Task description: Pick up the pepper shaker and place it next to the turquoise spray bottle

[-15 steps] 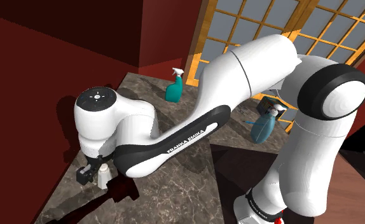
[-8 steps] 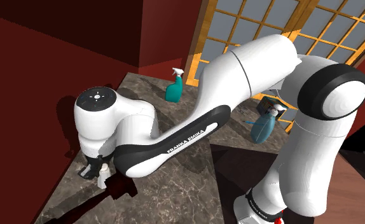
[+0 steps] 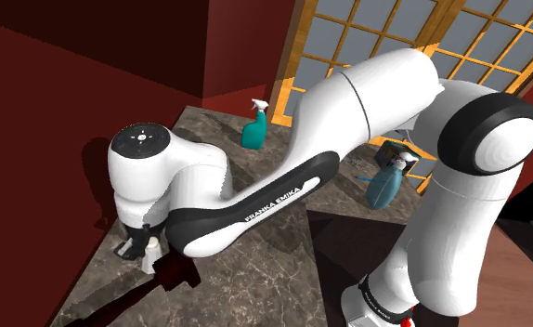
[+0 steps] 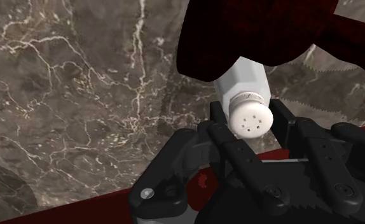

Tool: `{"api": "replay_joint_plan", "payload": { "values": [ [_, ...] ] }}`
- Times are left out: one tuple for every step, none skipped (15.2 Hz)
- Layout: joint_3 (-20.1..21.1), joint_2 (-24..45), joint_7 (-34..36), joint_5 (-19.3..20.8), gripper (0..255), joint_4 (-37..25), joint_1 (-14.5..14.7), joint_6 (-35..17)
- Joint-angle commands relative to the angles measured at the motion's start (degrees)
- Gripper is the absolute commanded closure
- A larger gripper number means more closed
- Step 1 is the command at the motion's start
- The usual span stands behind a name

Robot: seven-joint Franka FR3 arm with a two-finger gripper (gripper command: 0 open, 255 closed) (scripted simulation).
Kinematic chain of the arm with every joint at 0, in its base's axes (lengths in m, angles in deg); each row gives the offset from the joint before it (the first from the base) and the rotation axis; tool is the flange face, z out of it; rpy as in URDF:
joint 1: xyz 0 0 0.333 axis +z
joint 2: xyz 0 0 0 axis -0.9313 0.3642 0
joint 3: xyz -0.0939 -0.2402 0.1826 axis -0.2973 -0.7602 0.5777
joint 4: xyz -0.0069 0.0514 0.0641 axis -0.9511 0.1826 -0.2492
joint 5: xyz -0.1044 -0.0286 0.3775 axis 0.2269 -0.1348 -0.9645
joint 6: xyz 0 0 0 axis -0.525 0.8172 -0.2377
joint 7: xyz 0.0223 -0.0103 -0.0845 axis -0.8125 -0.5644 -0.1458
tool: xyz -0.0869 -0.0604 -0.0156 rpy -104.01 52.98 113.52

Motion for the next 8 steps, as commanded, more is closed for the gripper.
{"api": "replay_joint_plan", "payload": {
  "values": [
    [0.3, -0.7, -0.6, -0.7, 255, -0.5, -0.2, 1.1],
    [0.5, -1.2, -0.9, -1.1, 255, -0.7, -0.3, 1.7],
    [0.7, -1.6, -1.2, -1.5, 255, -0.9, -0.4, 2.2],
    [0.8, -2.0, -1.6, -1.9, 255, -1.2, -0.5, 2.8],
    [1.0, -2.5, -1.9, -2.3, 255, -1.4, -0.6, 3.4],
    [1.1, -2.9, -2.2, -2.7, 255, -1.7, -0.7, 4.0],
    [1.3, -3.3, -2.5, -3.1, 255, -2.0, -0.8, 4.6],
    [1.4, -3.7, -2.8, -3.4, 255, -2.3, -0.9, 5.2]
  ]
}}
